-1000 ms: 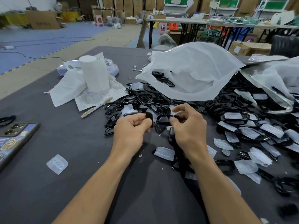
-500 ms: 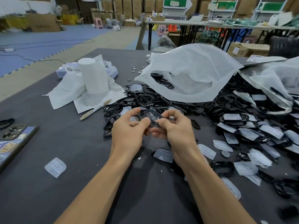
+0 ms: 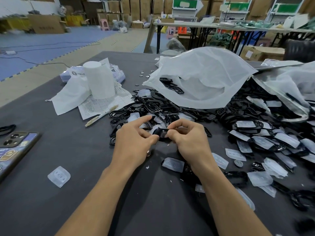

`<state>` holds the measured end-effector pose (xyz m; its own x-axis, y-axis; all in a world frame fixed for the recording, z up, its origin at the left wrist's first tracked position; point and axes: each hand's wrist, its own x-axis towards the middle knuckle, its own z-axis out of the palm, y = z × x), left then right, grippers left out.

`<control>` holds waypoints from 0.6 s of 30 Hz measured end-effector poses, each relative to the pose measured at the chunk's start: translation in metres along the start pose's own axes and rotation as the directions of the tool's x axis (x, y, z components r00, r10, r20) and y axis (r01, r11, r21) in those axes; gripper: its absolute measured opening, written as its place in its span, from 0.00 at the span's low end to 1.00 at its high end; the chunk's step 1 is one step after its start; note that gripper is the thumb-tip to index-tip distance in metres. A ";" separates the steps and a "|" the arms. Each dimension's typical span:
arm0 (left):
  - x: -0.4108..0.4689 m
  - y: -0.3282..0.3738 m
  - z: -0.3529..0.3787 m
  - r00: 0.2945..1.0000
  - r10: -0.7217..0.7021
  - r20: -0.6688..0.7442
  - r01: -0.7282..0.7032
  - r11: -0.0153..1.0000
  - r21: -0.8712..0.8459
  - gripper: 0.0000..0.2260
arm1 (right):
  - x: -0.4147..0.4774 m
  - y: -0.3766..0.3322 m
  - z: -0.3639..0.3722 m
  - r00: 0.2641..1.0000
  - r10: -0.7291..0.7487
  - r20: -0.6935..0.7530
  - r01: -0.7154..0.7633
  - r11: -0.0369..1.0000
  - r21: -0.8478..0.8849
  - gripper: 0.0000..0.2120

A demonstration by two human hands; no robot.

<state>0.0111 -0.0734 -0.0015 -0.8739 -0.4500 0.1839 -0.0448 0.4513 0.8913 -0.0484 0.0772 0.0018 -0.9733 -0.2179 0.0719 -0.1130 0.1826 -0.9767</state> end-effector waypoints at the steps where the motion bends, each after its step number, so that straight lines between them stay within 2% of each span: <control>1: 0.001 -0.001 -0.002 0.999 0.015 0.050 -0.017 0.999 0.027 0.28 | 0.001 0.000 -0.003 1.000 -0.014 0.007 0.014 1.000 -0.025 0.10; 7: 0.005 -0.002 -0.007 0.959 0.059 0.276 -0.093 0.989 0.112 0.30 | 0.002 0.000 -0.010 0.996 -0.022 0.088 0.025 0.999 -0.024 0.10; 10: 0.004 0.000 -0.008 0.953 0.051 0.300 -0.092 0.988 0.127 0.28 | 0.004 -0.001 -0.012 0.992 -0.002 0.126 0.006 1.000 -0.031 0.11; 14: 0.002 0.002 -0.009 0.938 0.059 0.341 -0.072 0.997 0.027 0.23 | 0.005 0.000 -0.013 0.989 0.059 0.134 -0.064 0.997 0.040 0.13; 18: 0.002 0.004 -0.009 0.959 0.020 0.284 -0.026 1.000 0.015 0.20 | 0.004 0.000 -0.011 0.983 0.114 0.146 -0.135 0.980 0.145 0.14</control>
<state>0.0133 -0.0795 0.0063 -0.9761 -0.2035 0.0767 -0.0298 0.4745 0.8798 -0.0548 0.0872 0.0039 -0.9402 -0.3334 -0.0698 0.0495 0.0689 -0.9964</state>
